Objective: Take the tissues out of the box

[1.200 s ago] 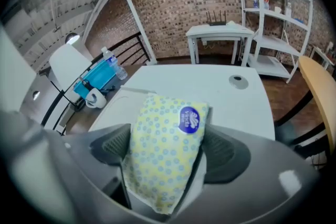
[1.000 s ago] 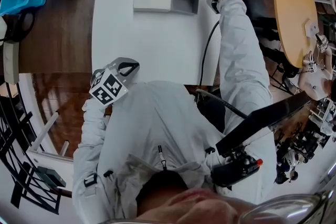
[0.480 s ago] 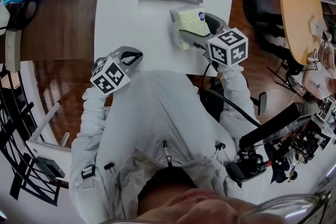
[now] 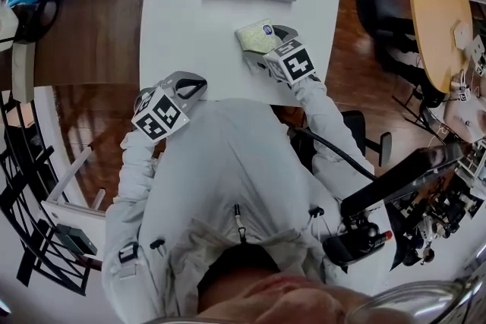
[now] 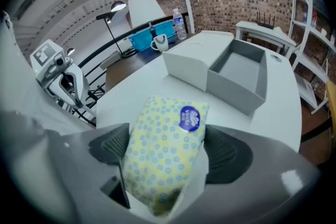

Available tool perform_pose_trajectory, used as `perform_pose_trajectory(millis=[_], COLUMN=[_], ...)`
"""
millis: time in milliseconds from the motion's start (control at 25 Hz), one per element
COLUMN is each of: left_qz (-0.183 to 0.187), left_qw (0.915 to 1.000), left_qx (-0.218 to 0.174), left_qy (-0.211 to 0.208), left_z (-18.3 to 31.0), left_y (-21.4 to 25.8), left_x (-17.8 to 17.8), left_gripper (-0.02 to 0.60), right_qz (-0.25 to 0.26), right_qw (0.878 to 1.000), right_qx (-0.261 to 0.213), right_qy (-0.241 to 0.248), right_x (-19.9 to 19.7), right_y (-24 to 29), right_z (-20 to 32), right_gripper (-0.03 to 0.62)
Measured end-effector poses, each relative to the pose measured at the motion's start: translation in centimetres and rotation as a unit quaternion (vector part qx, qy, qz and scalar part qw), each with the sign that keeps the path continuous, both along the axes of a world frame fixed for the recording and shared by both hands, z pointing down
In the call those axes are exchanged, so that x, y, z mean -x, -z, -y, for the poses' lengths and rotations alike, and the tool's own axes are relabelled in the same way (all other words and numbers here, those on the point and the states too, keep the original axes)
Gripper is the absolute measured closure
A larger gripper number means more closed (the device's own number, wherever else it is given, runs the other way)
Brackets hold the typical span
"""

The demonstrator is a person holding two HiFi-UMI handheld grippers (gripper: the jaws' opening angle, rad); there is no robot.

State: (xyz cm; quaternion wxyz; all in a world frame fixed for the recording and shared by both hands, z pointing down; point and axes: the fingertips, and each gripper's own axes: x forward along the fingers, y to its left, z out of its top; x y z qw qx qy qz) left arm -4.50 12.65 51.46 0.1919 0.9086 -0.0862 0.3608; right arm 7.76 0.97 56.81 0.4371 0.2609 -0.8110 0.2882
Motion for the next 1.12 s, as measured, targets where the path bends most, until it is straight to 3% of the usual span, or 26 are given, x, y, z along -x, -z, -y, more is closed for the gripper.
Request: perform_pose_trajectory(millis=[120, 240, 400, 480, 560, 600, 680, 720, 840, 1120], left_qz=[0.005, 0.001, 0.002, 0.006, 0.004, 0.003, 0.001, 0.002, 0.008, 0.01], left_qw=[1.0, 0.9999, 0.9999, 0.9999, 0.9997, 0.9996, 0.9994, 0.9993, 0.9992, 0.999], left_qx=[-0.007, -0.01, -0.009, -0.012, -0.017, -0.02, -0.021, -0.02, -0.017, -0.026], left_qy=[0.001, 0.002, -0.005, -0.011, -0.017, -0.021, -0.028, -0.031, -0.036, -0.034], left_z=[-0.1, 0.2, 0.5, 0.6, 0.7, 0.7, 0.5, 0.3, -0.1, 0.0], left_y=[0.2, 0.6, 0.9, 0.8, 0.9, 1.1, 1.2, 1.1, 0.8, 1.1], left_x=[0.1, 0.3, 0.2, -0.1, -0.8, -1.2, -1.8, -2.0, -2.2, -2.6], left_gripper=[0.568, 0.569, 0.569, 0.569, 0.569, 0.569, 0.569, 0.569, 0.568, 0.569], right_qz=[0.017, 0.106, 0.26, 0.305, 0.329, 0.334, 0.347, 0.357, 0.388, 0.381], right_qw=[1.0, 0.992, 0.949, 0.928, 0.915, 0.912, 0.906, 0.903, 0.895, 0.899], right_qx=[-0.011, -0.07, -0.177, -0.208, -0.22, -0.222, -0.223, -0.219, -0.193, -0.185], right_qy=[0.016, 0.0, 0.029, 0.057, 0.079, 0.088, 0.097, 0.097, 0.102, 0.111], right_x=[0.2, 0.9, 2.4, 2.4, 2.2, 2.1, 1.8, 1.7, 1.7, 2.2], right_y=[1.3, 6.9, 17.3, 20.8, 22.9, 23.5, 24.4, 24.6, 24.4, 22.9], right_z=[0.0, 1.2, 1.8, 1.0, -0.1, -0.8, -2.0, -2.6, -4.4, -6.1], right_gripper=[0.135, 0.135, 0.135, 0.185, 0.233, 0.275, 0.465, 0.591, 0.591, 0.591])
